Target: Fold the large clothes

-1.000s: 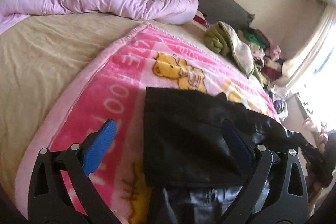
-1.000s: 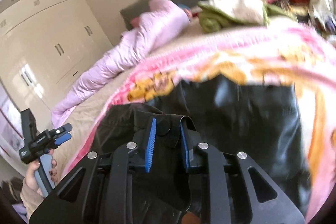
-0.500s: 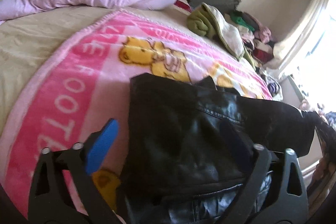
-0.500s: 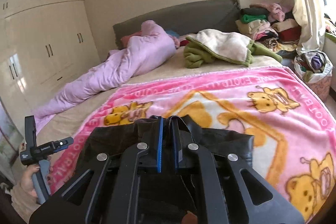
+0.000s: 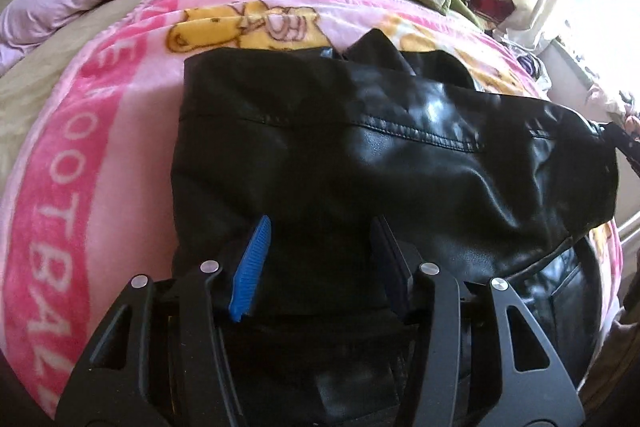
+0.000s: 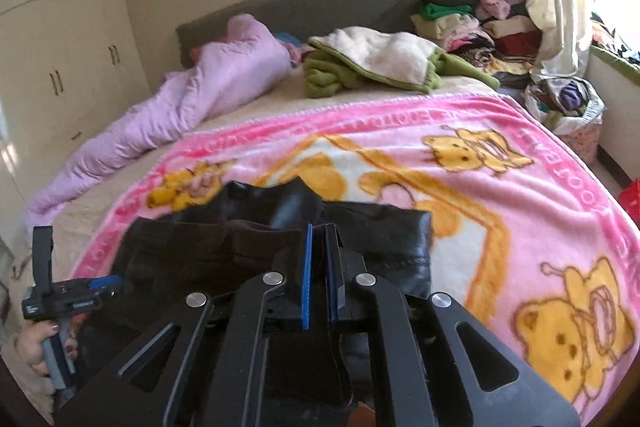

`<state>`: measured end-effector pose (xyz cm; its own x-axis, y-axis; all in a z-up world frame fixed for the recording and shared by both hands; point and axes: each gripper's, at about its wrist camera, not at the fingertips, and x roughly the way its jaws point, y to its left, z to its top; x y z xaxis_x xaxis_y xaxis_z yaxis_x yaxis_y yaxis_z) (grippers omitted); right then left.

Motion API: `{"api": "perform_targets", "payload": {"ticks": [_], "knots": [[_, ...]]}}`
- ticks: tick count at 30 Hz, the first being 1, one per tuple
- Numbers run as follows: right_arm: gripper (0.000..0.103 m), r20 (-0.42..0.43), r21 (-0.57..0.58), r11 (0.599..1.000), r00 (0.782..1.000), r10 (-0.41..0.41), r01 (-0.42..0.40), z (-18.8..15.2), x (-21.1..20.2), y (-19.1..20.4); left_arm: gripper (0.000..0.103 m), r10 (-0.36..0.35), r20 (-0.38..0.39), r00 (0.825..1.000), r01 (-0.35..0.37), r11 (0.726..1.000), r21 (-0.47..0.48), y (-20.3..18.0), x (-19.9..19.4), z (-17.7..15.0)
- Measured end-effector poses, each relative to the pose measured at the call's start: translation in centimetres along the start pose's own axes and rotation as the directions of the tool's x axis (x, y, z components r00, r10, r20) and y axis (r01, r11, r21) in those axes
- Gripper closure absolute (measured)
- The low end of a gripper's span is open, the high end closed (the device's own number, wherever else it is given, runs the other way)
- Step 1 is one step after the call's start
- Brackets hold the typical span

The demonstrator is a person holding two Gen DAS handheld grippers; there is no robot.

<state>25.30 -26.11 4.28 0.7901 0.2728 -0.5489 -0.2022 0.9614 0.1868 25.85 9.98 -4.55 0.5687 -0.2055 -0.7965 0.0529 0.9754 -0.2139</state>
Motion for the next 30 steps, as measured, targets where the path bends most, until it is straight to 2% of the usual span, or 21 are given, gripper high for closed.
{"api": "perform_targets", "payload": {"ticks": [5, 7, 9, 11, 15, 19, 24, 27, 30], "knots": [[0.096, -0.083, 0.008, 0.997, 0.994, -0.072, 0.073, -1.2, 1.9, -0.7, 0.06, -0.048, -0.003, 0.999, 0.048, 0.998, -0.037, 1.0, 0.2, -0.1], [0.09, -0.11, 0.011, 0.992, 0.986, -0.126, 0.128, -1.5, 2.3, -0.8, 0.06, -0.043, 0.0, 0.999, 0.043, 0.998, -0.034, 0.8, 0.2, -0.1], [0.069, -0.109, 0.01, 0.981, 0.976, -0.189, 0.192, -1.5, 2.2, -0.8, 0.06, -0.036, 0.001, 0.999, 0.036, 0.999, -0.03, 0.6, 0.2, -0.2], [0.069, -0.072, 0.01, 0.979, 0.977, -0.2, 0.201, -1.3, 1.8, -0.4, 0.06, -0.038, 0.001, 0.999, 0.038, 0.999, -0.032, 0.6, 0.2, -0.2], [0.069, -0.084, -0.033, 0.994, 0.991, -0.104, 0.102, -1.1, 3.5, 2.4, 0.06, -0.041, 0.005, 0.999, 0.041, 0.999, -0.036, 0.5, 0.1, -0.2], [0.069, -0.131, -0.096, 0.995, 0.991, -0.031, 0.018, -1.2, 6.2, 6.0, 0.06, -0.043, 0.005, 0.999, 0.043, 0.998, -0.037, 0.6, 0.1, -0.2], [0.069, -0.236, -0.155, 0.988, 0.971, -0.02, -0.017, -1.9, 10.7, 9.3, 0.06, -0.049, 0.004, 0.999, 0.049, 0.998, -0.041, 0.6, 0.0, -0.2], [0.069, -0.3, -0.168, 0.985, 0.95, -0.089, 0.039, -2.8, 12.7, 8.8, 0.06, -0.058, 0.002, 0.998, 0.058, 0.997, -0.045, 0.8, 0.0, -0.1], [0.072, -0.359, -0.119, 0.993, 0.932, -0.059, 0.016, -4.0, 14.3, 7.2, 0.06, -0.062, 0.0, 0.998, 0.062, 0.997, -0.047, 0.8, 0.0, -0.2]]}}
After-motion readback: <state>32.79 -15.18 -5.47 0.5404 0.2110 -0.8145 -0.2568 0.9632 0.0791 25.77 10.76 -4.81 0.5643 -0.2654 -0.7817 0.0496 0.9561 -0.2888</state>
